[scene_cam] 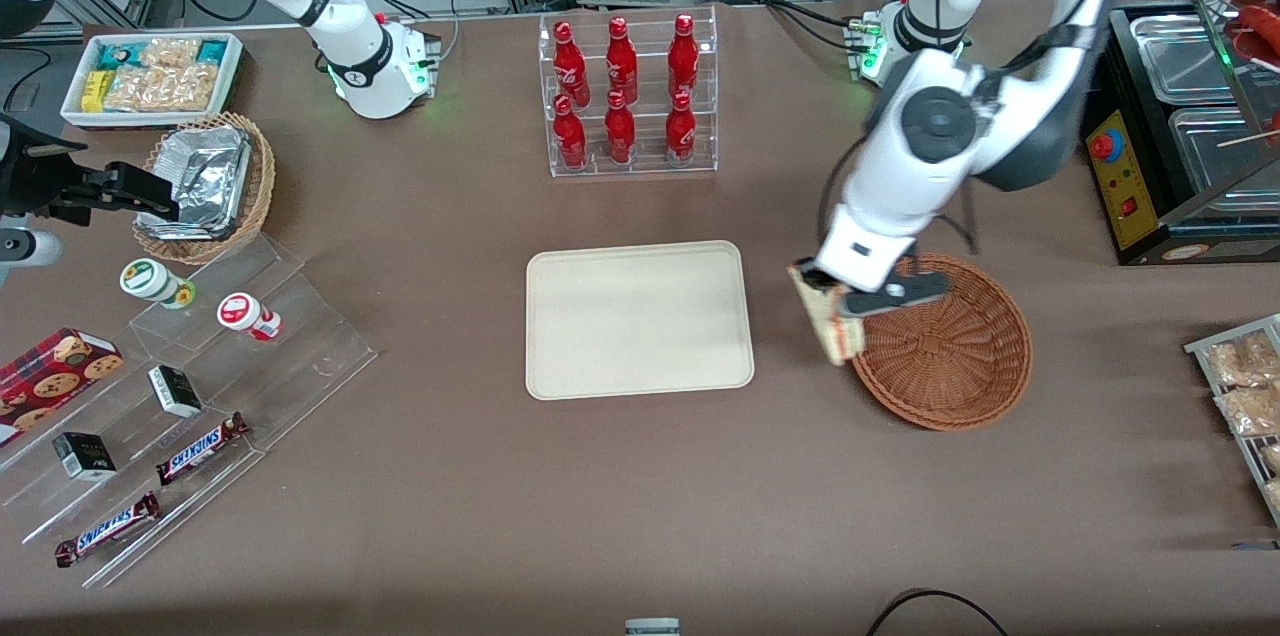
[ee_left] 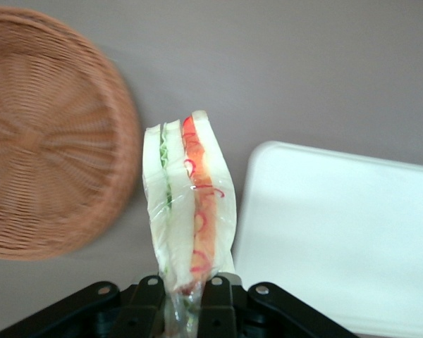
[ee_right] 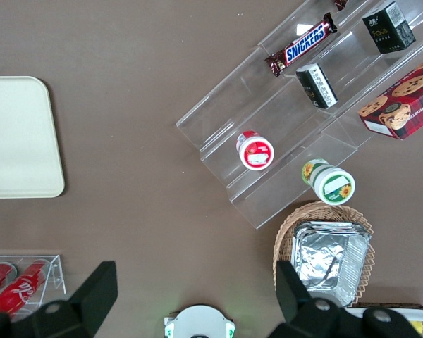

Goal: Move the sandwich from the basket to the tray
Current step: 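Lift the sandwich and carry it with the left gripper over the cream tray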

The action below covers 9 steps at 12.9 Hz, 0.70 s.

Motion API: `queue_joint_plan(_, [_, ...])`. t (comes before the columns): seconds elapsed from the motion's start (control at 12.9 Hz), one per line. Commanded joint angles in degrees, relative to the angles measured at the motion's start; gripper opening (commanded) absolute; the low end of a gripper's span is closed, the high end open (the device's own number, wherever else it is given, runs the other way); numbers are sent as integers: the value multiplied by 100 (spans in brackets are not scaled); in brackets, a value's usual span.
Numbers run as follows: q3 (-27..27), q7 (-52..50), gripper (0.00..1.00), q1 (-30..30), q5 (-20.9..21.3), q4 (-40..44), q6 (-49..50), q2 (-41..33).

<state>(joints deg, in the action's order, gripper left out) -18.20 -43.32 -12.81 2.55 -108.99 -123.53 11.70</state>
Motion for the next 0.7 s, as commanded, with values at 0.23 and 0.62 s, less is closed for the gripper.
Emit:
queue_joint_plan(0.23, [27,-1467,0,-1433,991,1984,93,1850])
queue_joint_plan(0.62, [45,-1962,0,-2129,1494,2840,-64,2766])
